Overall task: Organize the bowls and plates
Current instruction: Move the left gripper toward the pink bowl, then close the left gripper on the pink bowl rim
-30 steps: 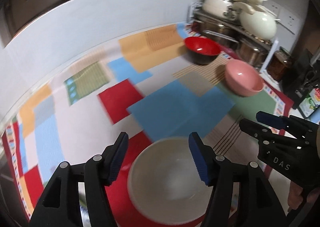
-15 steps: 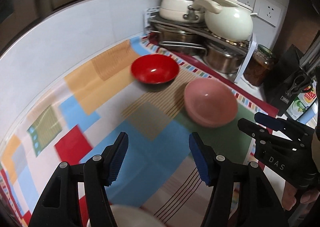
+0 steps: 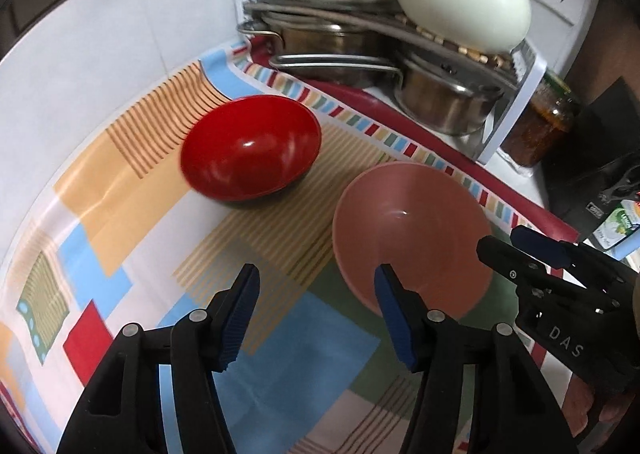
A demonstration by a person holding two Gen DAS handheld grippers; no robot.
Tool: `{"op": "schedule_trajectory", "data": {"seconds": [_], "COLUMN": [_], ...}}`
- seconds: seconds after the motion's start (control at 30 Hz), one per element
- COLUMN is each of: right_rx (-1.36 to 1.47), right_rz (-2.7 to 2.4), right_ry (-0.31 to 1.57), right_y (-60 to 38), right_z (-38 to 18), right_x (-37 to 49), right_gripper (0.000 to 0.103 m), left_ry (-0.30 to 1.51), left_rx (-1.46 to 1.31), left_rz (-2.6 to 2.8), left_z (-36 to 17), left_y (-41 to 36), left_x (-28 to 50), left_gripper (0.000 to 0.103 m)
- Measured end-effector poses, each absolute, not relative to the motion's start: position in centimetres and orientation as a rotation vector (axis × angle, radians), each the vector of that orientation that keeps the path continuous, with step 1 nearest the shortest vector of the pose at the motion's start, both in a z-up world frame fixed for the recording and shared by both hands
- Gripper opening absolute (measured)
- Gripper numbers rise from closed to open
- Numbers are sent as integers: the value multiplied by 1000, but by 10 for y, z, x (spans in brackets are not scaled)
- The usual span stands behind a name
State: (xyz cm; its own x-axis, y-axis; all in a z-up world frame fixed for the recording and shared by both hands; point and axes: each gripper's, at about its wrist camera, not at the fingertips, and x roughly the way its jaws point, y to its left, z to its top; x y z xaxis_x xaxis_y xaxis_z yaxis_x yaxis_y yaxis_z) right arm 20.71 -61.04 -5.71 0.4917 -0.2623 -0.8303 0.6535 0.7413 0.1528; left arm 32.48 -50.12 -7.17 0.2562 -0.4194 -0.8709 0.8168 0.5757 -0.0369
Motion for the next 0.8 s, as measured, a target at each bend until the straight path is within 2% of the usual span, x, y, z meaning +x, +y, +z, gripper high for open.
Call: {"op": "schedule_trajectory", "data": {"seconds": [0.23,0.37,0.57,0.63,0.8], "right_rx": [571,563,567,564,548], "right_rz": [-579,-582,-573,-568,-571], "right_ry": [928,950,969,971,973], "right_y": [-631,-634,-639,-640,-640], "right_z": [-81,-88,-94,-94,-92], "right_x": [214,218,223,224,229], "right_gripper": [43,32,18,14,11], "left_ry": [1037,1052,1096,1104,1124], "left_rx": [507,535,549,561,542], "left_rz": [-874,-862,-865,-864,-865], "left_z": [-90,-100,-112,-115,-115], "left_y": [-528,-538,-549,-551,-551], "left_x": [335,337,339,338,341], "left_gripper": [51,46,24,13,10]}}
